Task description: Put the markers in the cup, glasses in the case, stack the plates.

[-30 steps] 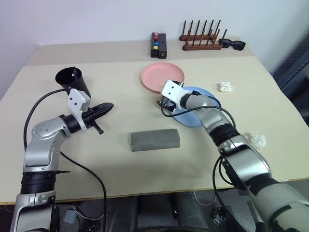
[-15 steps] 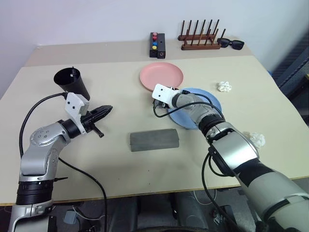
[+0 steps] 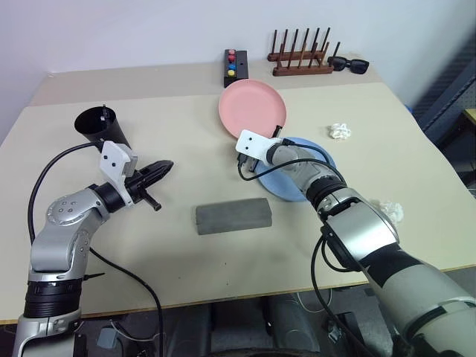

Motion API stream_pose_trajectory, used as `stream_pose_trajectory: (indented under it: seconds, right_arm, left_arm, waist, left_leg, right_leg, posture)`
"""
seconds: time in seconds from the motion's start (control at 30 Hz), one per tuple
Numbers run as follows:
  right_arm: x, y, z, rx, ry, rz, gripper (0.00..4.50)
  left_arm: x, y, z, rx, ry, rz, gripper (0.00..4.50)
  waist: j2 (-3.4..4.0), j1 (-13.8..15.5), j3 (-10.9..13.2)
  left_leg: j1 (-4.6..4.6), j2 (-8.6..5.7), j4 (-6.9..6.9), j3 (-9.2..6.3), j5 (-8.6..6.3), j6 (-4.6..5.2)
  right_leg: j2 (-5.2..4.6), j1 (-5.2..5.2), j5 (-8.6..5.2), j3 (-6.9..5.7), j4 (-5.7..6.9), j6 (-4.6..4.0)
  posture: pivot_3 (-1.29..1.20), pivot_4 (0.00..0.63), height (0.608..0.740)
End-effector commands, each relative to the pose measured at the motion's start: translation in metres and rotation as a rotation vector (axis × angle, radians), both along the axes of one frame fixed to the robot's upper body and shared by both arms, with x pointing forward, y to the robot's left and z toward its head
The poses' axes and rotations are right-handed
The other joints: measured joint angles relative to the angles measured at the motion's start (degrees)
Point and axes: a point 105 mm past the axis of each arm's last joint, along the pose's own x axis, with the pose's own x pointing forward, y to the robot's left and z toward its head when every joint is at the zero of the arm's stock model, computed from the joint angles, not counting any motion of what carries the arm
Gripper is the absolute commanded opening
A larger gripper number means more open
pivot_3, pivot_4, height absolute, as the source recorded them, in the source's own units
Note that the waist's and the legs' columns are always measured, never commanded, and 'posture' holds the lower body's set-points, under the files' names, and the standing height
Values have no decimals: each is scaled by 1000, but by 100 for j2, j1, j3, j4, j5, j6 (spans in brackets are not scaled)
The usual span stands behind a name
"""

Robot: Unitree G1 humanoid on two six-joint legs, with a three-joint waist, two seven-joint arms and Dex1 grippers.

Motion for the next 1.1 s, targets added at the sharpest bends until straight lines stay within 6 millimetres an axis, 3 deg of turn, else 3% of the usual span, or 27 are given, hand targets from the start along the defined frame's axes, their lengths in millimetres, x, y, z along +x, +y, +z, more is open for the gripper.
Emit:
stream_pose_trajectory:
  seconds: [0.03,0.37,0.63,0.83,1.0,1.1]
  right_arm:
    - [6,1,26,12,-76,5,24]
    - [5,-4,54,-4,-186,85,24]
    - [-19,-7,93,3,-298,324,24]
    - [-70,-46,80,-13,-177,459,24]
    - [-113,-98,55,-60,6,378,24]
    - [-126,-114,49,-81,67,324,24]
  left_arm:
    - [-2,2,13,-8,-46,-1,0]
    - [0,0,12,-19,-53,2,0]
    - [-1,-2,10,-31,-56,6,0]
    - [-4,-8,9,-47,-50,-21,0]
    - [-5,-23,9,-57,-43,-87,0]
    - [-5,-29,10,-63,-40,-110,0]
  waist:
    - [0,1,0]
    - [0,3,0]
    - [6,2,4]
    - [3,122,2]
    - [5,200,3]
    - [5,164,3]
  left_leg:
    - [0,0,0,0,0,0]
    - [0,0,0,0,1,-2]
    - [-1,0,-3,1,1,-2]
    - [-1,-1,-2,-1,1,-1]
    - [-4,-2,11,3,1,-1]
    - [-4,-1,22,6,0,-1]
  right_leg:
    - [0,0,0,0,0,0]
    - [0,0,0,1,0,0]
    - [0,-1,0,1,-2,0]
    - [-2,12,0,0,-14,2]
    - [-6,13,0,0,-14,2]
    - [-7,18,-1,1,-14,1]
  posture:
    - [0,150,739]
    - [0,150,739]
    - [0,150,739]
    - [0,150,739]
    - [0,150,739]
    - [0,150,739]
